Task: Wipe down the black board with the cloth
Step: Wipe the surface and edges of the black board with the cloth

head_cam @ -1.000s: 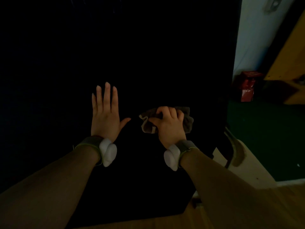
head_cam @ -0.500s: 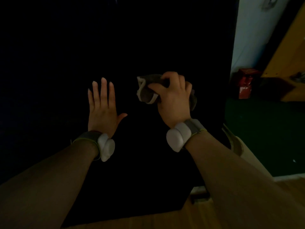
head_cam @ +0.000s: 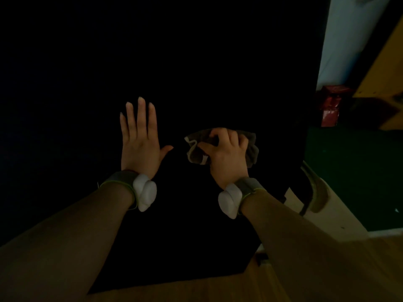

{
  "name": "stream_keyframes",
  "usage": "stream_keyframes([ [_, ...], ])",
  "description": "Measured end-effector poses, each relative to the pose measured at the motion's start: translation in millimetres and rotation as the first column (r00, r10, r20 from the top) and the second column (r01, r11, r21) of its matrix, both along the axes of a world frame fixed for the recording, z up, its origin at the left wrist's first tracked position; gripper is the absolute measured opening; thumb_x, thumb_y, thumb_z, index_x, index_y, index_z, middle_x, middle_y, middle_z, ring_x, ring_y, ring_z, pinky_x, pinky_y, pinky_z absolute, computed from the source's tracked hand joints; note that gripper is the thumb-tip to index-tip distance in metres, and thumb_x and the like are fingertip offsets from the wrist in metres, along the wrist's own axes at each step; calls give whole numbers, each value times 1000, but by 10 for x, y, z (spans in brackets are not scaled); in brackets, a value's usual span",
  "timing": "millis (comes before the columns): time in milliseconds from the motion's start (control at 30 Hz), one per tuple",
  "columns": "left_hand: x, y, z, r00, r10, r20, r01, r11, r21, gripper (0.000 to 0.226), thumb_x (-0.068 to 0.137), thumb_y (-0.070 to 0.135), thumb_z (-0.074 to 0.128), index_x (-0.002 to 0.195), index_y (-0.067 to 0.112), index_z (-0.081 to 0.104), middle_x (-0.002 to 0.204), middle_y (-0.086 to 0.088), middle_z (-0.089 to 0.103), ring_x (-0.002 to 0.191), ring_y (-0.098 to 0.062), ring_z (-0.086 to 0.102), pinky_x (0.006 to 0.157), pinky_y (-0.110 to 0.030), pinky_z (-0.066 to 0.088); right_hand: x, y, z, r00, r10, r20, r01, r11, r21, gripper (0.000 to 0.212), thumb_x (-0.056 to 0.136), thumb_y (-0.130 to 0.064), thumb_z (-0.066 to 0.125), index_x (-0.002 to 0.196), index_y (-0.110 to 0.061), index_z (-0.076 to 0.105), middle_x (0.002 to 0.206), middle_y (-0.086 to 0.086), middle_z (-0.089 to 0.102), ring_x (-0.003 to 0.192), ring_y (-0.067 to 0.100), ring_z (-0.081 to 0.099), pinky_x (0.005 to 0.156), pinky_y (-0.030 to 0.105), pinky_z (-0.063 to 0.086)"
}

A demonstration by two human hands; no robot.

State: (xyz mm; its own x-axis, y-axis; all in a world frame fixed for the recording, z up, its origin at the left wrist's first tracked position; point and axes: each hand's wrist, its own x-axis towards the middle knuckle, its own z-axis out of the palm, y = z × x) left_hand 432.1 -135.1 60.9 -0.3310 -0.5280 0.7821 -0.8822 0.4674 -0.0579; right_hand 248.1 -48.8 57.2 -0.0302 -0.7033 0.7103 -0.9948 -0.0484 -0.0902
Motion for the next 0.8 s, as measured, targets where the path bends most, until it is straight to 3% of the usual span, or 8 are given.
stream_keyframes([
  [100,4,4,-1,1000,3,8,-3,1000,-5,109,76,49,64,149,7,-5,155,-25,4,141,-43,-1,116,-48,-7,74,12,5,995,81,61,-57,944,-325,41,74,-18,80,102,-35,56,109,-2,50,101,25,37,87,46,40],
  [167,4,6,4,1000,1,9,-1,1000,-10,108,76,50,63,149,7,-5,154,-25,5,141,-43,0,115,-47,-8,105,46,50,991,90,101,-41,913,-406,53,62,-17,86,98,-32,51,103,-2,45,95,24,35,77,45,54],
  [267,8,20,16,1000,-1,13,1,1000,-7,109,76,50,65,149,6,-4,154,-26,4,141,-44,0,115,-49,-6,-41,49,-107,994,94,-51,-99,990,-96,25,82,-22,70,105,-31,69,113,8,59,110,28,34,97,53,38],
  [367,19,37,32,1000,-19,3,19,1000,-3,108,78,52,64,149,7,-3,154,-26,4,141,-43,-1,115,-49,-4,-173,140,-350,992,98,-80,-77,970,229,30,99,-33,48,127,-37,58,137,8,46,131,31,27,106,44,1],
  [433,30,51,29,999,-40,-13,40,999,-9,106,79,53,62,149,7,-1,155,-24,4,141,-42,-1,116,-46,-8,-189,190,-479,990,82,-116,-43,950,309,34,103,-37,38,135,-40,48,145,4,36,136,31,22,104,41,-6],
  [667,169,208,-446,994,-112,4,111,992,55,101,80,58,61,150,9,7,156,-20,4,143,-39,-1,116,-51,-2,-166,253,-328,992,93,-83,-58,934,352,35,101,-35,42,135,-40,48,146,4,34,134,30,23,107,43,9],
  [733,177,224,-594,996,-88,8,87,995,54,99,81,63,52,150,8,7,156,-19,3,143,-39,-1,116,-52,-2,-115,347,-168,990,133,-40,-118,958,262,31,94,-24,54,125,-25,62,135,19,48,125,45,39,102,53,25],
  [800,163,203,-652,998,-62,-3,62,997,38,97,81,66,44,150,9,5,155,-18,4,142,-40,0,116,-51,-4,-64,395,-38,990,136,43,-138,989,59,28,85,-17,60,110,-13,71,116,29,59,104,56,53,87,60,40],
])
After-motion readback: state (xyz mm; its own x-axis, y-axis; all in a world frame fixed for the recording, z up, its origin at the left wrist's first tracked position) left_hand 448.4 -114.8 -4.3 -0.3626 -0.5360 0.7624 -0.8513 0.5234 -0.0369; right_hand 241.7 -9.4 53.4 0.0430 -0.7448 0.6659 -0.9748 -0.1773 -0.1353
